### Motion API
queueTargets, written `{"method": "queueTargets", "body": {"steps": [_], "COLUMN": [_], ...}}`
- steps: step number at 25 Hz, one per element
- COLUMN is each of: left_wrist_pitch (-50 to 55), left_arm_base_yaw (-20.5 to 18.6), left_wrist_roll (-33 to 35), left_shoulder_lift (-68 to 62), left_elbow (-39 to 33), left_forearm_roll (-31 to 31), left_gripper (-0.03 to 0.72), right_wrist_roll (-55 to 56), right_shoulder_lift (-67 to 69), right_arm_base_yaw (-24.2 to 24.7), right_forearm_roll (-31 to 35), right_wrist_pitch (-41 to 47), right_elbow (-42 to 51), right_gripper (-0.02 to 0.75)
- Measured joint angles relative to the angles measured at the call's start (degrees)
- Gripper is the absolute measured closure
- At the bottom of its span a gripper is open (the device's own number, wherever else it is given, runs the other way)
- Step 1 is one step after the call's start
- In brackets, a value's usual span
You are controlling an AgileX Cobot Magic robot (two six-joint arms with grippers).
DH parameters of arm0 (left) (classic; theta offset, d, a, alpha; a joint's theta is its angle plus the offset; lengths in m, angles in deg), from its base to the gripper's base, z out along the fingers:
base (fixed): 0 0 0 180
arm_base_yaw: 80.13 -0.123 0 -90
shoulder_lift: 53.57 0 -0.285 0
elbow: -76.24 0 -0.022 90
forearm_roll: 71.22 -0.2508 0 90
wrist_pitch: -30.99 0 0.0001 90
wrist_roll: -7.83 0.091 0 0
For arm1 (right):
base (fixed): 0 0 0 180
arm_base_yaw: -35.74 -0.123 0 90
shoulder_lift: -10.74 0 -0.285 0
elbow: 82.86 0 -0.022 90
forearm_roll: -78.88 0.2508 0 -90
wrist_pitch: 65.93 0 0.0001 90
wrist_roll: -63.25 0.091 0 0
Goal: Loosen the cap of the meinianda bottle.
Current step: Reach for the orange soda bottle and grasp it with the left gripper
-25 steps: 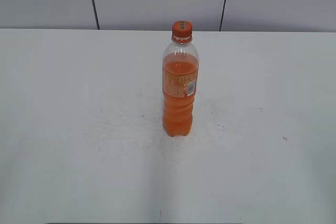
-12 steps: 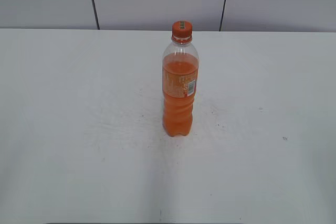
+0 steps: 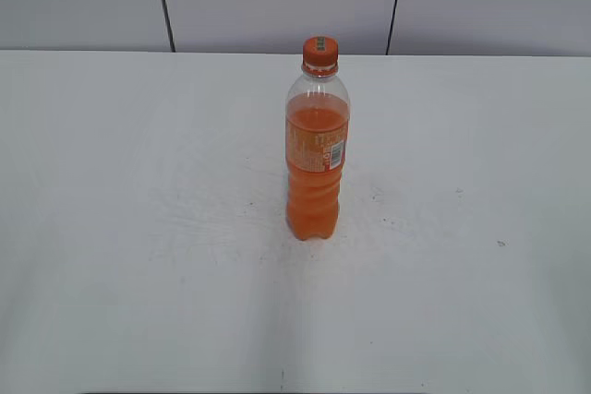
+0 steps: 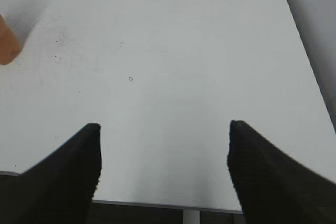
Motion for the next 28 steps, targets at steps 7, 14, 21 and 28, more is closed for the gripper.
{"method": "queueTargets", "body": {"steps": [7, 14, 21, 28], "left_wrist_pitch": [0.0, -1.0, -23.7, -49.1], "left_arm_base_yaw": [0.0, 0.0, 0.0, 0.0], "left_wrist_roll": [0.0, 0.0, 0.0, 0.0], "left_shoulder_lift": [0.0, -0.5, -10.6, -26.0], "left_elbow": [0.0, 0.6, 4.4, 3.0], "left_forearm_roll": [0.0, 0.0, 0.0, 0.0], "left_gripper": [0.148, 0.148, 0.148, 0.148], "right_wrist_roll": [0.0, 0.0, 0.0, 0.0], "right_shoulder_lift": [0.0, 0.0, 0.0, 0.0], "right_arm_base_yaw": [0.0, 0.0, 0.0, 0.0], "right_forearm_roll": [0.0, 0.0, 0.0, 0.0], "right_wrist_pitch": [0.0, 0.0, 0.0, 0.0], "right_elbow": [0.0, 0.0, 0.0, 0.0], "right_gripper": [0.174, 0.174, 0.174, 0.174]}}
